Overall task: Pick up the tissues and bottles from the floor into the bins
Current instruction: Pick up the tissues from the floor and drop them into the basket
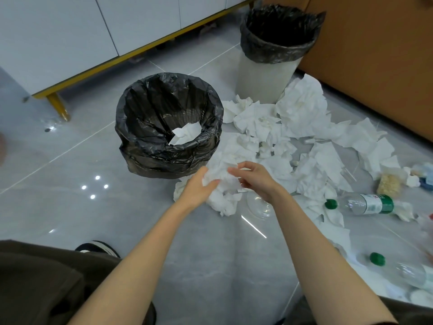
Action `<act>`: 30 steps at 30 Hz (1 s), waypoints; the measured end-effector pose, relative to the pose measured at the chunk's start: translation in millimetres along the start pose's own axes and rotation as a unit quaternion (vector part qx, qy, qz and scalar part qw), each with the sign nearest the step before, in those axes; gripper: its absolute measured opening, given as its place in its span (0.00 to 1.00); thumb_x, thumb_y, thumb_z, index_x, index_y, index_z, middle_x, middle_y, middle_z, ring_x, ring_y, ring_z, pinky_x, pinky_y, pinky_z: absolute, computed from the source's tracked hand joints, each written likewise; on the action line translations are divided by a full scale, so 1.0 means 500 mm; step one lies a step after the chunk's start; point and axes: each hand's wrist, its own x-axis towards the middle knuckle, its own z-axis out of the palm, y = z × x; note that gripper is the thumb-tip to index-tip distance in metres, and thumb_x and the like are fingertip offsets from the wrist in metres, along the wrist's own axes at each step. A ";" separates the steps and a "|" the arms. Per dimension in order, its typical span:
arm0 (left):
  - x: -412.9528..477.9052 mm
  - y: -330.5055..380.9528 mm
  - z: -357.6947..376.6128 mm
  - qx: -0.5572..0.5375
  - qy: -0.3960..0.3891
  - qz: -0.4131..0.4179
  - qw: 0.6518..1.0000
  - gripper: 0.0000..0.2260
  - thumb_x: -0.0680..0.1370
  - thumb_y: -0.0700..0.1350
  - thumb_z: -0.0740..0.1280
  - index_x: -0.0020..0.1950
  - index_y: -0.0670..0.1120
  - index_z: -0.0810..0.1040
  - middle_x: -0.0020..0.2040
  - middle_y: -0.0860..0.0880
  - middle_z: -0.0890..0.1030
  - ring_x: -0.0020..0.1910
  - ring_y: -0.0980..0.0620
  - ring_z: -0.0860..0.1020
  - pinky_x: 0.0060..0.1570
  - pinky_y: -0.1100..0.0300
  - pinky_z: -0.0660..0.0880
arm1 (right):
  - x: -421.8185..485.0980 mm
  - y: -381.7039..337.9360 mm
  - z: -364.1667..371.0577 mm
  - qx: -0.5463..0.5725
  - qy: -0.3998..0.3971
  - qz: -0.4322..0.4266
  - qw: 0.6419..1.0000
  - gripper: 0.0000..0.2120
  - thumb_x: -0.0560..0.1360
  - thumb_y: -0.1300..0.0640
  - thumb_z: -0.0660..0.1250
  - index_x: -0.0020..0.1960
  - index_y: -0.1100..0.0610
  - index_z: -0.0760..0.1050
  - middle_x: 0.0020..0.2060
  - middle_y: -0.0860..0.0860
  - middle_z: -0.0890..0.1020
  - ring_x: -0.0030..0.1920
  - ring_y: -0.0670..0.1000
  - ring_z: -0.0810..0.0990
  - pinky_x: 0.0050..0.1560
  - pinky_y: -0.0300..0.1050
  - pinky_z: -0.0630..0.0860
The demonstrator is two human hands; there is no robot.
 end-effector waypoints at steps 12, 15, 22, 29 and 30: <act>-0.026 -0.078 -0.041 0.000 0.038 -0.128 0.991 0.13 0.76 0.33 0.55 0.48 0.45 0.77 0.49 0.43 0.76 0.47 0.47 0.74 0.48 0.51 0.76 | 0.017 0.226 0.094 -0.483 -0.010 -0.011 0.875 0.19 0.74 0.59 0.67 0.64 0.53 0.74 0.66 0.55 0.65 0.66 0.58 0.67 0.65 0.45 0.67; -0.023 -0.074 -0.039 -0.067 -0.016 -0.208 0.976 0.14 0.70 0.35 0.59 0.54 0.40 0.74 0.50 0.42 0.73 0.43 0.48 0.72 0.43 0.56 0.72 | 0.011 0.246 0.101 -0.479 0.011 -0.014 0.878 0.10 0.75 0.54 0.67 0.56 0.56 0.76 0.59 0.54 0.70 0.59 0.58 0.72 0.58 0.48 0.72; -0.014 0.021 -0.033 0.179 -0.169 -0.103 0.964 0.17 0.67 0.38 0.63 0.52 0.44 0.61 0.56 0.45 0.62 0.56 0.43 0.68 0.34 0.60 0.70 | 0.025 0.133 0.057 -0.148 0.188 0.004 0.971 0.11 0.70 0.61 0.71 0.52 0.63 0.79 0.40 0.53 0.81 0.40 0.53 0.79 0.47 0.46 0.77; 0.002 0.200 -0.088 -0.041 -0.056 0.114 0.991 0.12 0.77 0.32 0.61 0.60 0.40 0.70 0.52 0.45 0.79 0.52 0.51 0.79 0.49 0.61 0.79 | -0.008 -0.140 0.014 0.139 0.210 -0.133 0.959 0.11 0.73 0.63 0.70 0.54 0.58 0.76 0.49 0.56 0.81 0.42 0.50 0.80 0.44 0.37 0.79; -0.002 0.222 -0.105 -0.031 -0.005 0.132 0.991 0.10 0.77 0.33 0.60 0.58 0.40 0.69 0.49 0.45 0.79 0.49 0.50 0.80 0.47 0.59 0.79 | -0.012 -0.170 0.026 0.139 0.181 -0.154 0.961 0.10 0.73 0.63 0.70 0.53 0.57 0.77 0.49 0.56 0.82 0.44 0.50 0.81 0.45 0.38 0.79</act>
